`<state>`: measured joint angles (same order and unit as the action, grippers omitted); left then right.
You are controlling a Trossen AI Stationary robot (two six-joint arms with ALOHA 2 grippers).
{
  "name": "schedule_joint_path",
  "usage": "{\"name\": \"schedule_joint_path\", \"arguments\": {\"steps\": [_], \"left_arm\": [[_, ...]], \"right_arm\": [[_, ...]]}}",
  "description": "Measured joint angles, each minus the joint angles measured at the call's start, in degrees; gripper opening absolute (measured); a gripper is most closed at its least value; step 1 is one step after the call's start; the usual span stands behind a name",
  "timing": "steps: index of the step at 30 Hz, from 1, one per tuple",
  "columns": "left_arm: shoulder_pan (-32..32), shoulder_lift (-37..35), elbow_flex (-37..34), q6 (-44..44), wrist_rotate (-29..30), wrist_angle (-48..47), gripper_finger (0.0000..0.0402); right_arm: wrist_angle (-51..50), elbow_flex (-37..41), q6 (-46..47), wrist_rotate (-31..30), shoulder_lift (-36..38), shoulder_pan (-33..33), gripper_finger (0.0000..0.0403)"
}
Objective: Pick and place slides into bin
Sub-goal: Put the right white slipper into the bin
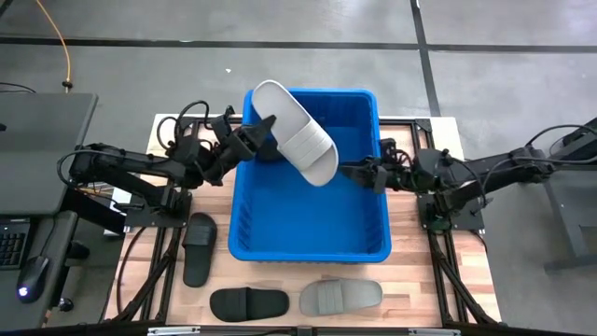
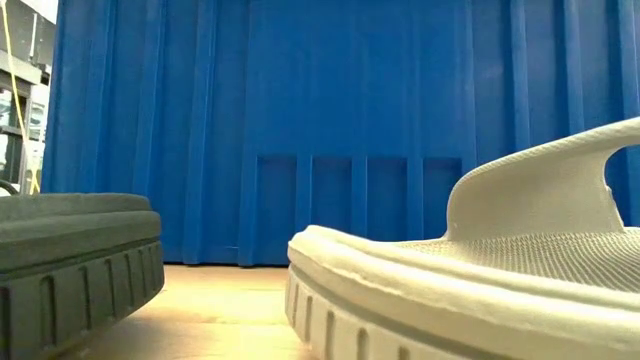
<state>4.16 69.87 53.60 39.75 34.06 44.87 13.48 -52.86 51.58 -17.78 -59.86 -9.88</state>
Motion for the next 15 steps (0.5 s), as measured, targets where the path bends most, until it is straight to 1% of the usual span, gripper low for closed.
{"name": "schedule_joint_path", "arguments": {"steps": [1,5,11,15], "left_arm": [[0.0,0.0,0.0,0.8,1.0,-1.0,0.0037],[0.0,0.1,0.0,1.7,0.7,-1.8,0.0036],[-0.1,-0.7,0.0,-0.9,-0.2,-1.9,0.0036],[0.0,-0.9,-0.1,-2.0,0.3,-3.7,0.0036]], "right_arm": [[1.3,0.0,0.0,0.8,-0.5,0.1,0.0242],[3.8,0.0,0.4,1.3,-2.1,-0.8,0.0239],[4.7,0.0,-0.5,1.2,-2.2,-3.4,0.0239],[4.8,0.0,-1.2,-0.5,-1.4,-5.5,0.0239]]}}
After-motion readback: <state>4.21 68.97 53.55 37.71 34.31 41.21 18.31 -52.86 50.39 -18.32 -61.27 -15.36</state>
